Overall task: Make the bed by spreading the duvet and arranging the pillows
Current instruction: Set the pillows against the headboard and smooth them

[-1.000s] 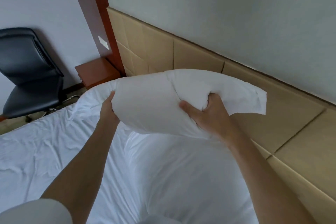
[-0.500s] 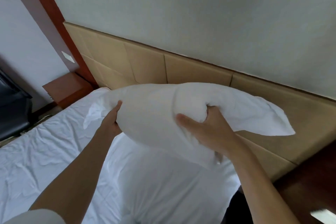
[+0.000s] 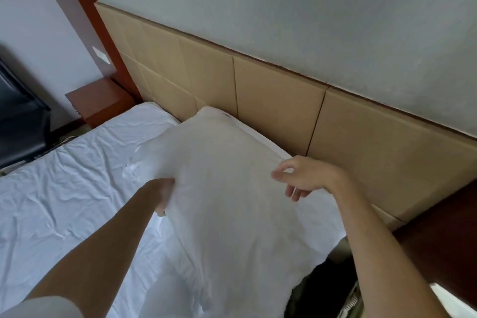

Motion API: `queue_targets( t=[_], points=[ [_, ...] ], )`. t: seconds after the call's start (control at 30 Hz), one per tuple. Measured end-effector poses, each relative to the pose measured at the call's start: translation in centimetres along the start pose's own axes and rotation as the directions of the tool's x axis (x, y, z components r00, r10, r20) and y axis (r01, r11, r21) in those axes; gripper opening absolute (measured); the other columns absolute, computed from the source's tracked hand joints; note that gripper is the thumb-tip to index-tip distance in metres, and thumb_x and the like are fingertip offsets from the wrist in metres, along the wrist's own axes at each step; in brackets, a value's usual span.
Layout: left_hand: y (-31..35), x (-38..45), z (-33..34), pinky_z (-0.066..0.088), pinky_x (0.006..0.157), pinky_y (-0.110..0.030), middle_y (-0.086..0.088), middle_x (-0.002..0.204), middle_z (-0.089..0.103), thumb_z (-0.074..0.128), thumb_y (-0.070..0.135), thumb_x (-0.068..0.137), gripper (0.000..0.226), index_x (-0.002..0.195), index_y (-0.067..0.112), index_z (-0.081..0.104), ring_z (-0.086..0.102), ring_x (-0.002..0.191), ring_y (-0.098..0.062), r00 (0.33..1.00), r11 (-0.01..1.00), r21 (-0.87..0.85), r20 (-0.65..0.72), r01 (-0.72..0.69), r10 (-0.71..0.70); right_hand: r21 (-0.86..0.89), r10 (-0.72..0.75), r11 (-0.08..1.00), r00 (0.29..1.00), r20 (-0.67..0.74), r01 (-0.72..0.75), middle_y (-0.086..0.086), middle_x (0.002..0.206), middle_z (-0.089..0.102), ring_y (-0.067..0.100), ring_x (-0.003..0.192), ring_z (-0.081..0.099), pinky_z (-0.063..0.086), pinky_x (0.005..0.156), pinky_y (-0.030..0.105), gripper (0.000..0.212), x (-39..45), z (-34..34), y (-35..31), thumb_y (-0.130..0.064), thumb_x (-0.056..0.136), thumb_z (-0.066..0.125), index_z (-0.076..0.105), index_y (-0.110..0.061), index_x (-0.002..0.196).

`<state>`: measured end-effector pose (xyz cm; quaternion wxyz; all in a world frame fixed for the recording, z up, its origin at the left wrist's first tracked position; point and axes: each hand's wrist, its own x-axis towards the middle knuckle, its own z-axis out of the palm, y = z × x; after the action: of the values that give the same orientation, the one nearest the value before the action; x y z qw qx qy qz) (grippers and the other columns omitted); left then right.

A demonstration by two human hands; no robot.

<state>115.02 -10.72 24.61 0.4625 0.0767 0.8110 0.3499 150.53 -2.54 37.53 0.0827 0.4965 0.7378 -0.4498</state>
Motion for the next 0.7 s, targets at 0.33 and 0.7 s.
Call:
queue_targets(
  t=[0.33,0.7],
  points=[
    [-0.9,1.5,-1.3,0.041,0.105,-0.039,-0.015,0.147,0.044,0.077,0.038,0.082,0.078,0.146,0.011,0.041,0.048,0.130,-0.031,0.947,0.917,0.321,-0.130,-0.239,0.293,-0.492,0.142,0.868,0.983,0.118,-0.066,0.002,0.152,0.039,0.026,0.128,0.050,0.048,0.099,0.036,0.086,5.5,1.0,-1.7,-0.059,0.085,0.065,0.026,-0.025,0.154],
    [4.4,5.2,5.5,0.024,0.115,-0.042,-0.017,0.158,0.019,0.069,0.060,0.079,0.109,0.157,0.027,0.001,0.019,0.147,-0.034,0.903,0.289,0.862,0.359,-0.417,0.235,-0.523,0.336,0.824,0.931,0.141,-0.218,0.026,0.156,-0.027,0.050,0.146,0.002,0.026,0.111,0.067,0.148,15.1,7.1,0.4,-0.050,0.063,0.088,-0.043,-0.050,0.133]
  ],
)
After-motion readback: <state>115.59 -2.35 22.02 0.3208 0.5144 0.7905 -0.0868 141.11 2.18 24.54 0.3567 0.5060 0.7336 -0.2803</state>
